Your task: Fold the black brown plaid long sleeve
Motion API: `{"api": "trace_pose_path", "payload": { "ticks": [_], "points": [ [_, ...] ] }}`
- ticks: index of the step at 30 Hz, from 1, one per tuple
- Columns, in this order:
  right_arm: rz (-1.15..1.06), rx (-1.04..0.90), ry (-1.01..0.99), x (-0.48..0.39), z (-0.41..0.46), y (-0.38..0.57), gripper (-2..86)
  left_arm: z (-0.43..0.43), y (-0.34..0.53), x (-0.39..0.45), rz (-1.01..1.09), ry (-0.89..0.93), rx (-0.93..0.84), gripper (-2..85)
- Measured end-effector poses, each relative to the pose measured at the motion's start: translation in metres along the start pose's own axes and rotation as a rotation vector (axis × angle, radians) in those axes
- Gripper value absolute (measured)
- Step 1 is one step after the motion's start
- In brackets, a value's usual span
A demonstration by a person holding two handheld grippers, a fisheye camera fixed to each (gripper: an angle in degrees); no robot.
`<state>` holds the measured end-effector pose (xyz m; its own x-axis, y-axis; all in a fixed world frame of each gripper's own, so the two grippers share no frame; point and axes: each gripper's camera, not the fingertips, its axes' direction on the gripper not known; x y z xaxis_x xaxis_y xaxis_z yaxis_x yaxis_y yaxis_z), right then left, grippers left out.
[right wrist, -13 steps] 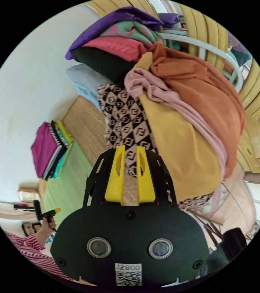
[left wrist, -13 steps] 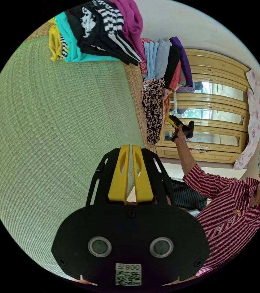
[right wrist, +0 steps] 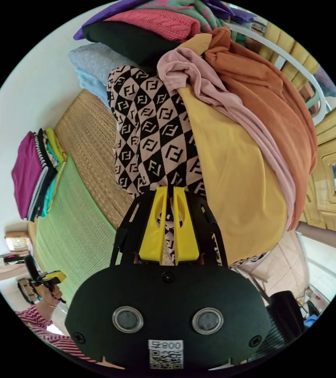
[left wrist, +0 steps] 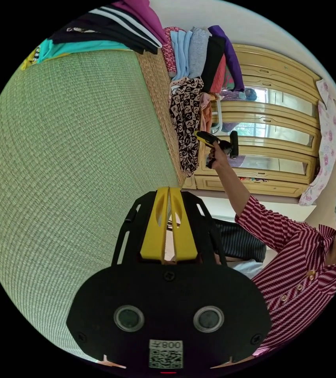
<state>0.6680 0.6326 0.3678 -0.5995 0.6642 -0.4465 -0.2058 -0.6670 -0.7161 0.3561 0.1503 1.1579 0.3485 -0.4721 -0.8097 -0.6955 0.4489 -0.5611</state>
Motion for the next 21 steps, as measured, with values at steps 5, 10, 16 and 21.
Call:
{"api": "trace_pose_path", "payload": {
  "ticks": [5, 10, 16, 21],
  "points": [
    [0.034, 0.017, -0.282, 0.042, 0.0, 0.019, 2.4, 0.002, 0.034, -0.015, -0.014, 0.014, 0.006, 0.1],
    [-0.038, 0.039, -0.505, 0.042, 0.001, 0.058, 1.9, -0.001, 0.061, -0.024, -0.002, 0.014, 0.026, 0.3],
    [-0.207, -0.074, -0.691, -0.01, 0.017, 0.117, 1.9, -0.006, 0.094, -0.032, 0.025, 0.028, 0.105, 1.5],
    [-0.315, -0.335, -0.818, -0.073, 0.092, 0.17, 1.8, -0.011, 0.124, -0.036, 0.038, -0.038, 0.145, 4.4]
  ]
}}
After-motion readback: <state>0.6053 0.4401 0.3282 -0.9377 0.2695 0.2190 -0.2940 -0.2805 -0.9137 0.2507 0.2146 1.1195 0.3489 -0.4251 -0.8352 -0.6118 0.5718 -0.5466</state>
